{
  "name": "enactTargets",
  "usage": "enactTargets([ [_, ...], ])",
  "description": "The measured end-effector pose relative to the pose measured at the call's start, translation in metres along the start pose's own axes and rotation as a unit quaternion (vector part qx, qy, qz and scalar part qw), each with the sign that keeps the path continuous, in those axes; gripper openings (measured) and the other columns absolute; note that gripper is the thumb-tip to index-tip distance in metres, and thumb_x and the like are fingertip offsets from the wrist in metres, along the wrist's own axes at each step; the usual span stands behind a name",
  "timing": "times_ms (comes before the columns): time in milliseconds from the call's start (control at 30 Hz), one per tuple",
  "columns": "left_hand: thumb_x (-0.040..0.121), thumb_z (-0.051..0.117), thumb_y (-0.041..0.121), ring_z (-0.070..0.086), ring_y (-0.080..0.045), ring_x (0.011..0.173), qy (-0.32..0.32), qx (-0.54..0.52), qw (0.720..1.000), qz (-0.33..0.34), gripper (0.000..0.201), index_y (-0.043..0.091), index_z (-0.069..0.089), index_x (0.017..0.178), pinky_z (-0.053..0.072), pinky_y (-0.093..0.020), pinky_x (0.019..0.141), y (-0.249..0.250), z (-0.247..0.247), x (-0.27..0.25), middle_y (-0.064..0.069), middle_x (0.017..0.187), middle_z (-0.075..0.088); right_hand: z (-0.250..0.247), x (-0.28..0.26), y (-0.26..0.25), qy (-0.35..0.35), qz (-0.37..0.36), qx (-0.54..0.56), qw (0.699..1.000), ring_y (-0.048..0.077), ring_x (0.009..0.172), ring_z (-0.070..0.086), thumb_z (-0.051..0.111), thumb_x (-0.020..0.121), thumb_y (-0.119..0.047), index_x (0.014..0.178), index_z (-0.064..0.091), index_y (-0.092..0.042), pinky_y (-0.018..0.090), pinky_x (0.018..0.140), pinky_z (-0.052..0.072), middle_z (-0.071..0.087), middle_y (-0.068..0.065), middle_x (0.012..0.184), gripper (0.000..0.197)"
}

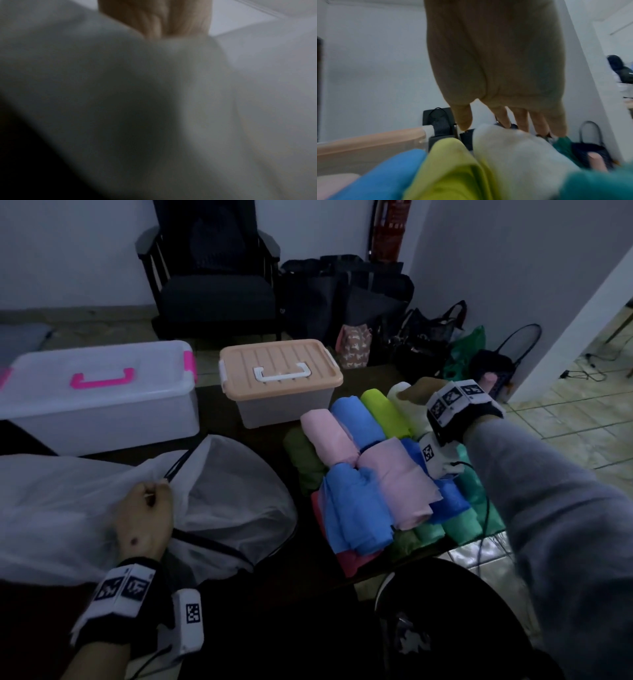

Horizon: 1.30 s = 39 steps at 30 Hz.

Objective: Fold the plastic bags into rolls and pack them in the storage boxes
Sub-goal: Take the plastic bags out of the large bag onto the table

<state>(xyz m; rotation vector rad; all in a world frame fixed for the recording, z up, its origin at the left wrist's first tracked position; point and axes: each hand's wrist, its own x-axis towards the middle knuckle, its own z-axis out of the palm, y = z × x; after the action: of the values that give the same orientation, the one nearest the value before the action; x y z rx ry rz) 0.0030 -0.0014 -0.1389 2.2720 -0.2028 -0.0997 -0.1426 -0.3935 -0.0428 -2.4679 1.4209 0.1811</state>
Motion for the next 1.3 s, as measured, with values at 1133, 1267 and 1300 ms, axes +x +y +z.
enactTargets([
  [1133,0.092,0.049,0.013,0.054,-0.030,0.109,0.006,-0.197,0.946,-0.258,0.031,0.013,0.049,0.123,0.046,-0.047,0.097,-0.049,-0.053,-0.013,-0.011,0.122,0.055,0.172,-0.162,-0.151,-0.237,-0.126,0.462,0.845,0.013,0.068,0.055,0.029,0.097,-0.051,0.102,0.064,-0.007,0.020,0.056,0.045,0.061,0.003,0.081,0.057],
  [1267,0.097,0.039,0.041,0.055,-0.035,0.105,0.009,-0.223,0.934,-0.280,0.046,0.009,0.047,0.128,0.048,-0.051,0.092,-0.028,-0.063,-0.006,-0.017,0.121,0.054,0.174,-0.165,-0.152,-0.190,-0.172,0.432,0.865,0.013,0.074,0.054,0.034,0.099,-0.042,0.106,0.065,0.000,0.024,0.067,0.044,0.063,0.012,0.093,0.053],
  [1300,0.095,0.040,0.048,0.051,-0.036,0.111,-0.017,-0.209,0.942,-0.260,0.055,0.012,0.038,0.136,0.045,-0.051,0.094,-0.022,-0.062,-0.006,-0.016,0.128,0.049,0.175,-0.166,-0.151,-0.152,-0.201,0.395,0.884,0.013,0.077,0.054,0.040,0.099,-0.037,0.104,0.065,0.001,0.026,0.072,0.042,0.064,0.014,0.096,0.046],
])
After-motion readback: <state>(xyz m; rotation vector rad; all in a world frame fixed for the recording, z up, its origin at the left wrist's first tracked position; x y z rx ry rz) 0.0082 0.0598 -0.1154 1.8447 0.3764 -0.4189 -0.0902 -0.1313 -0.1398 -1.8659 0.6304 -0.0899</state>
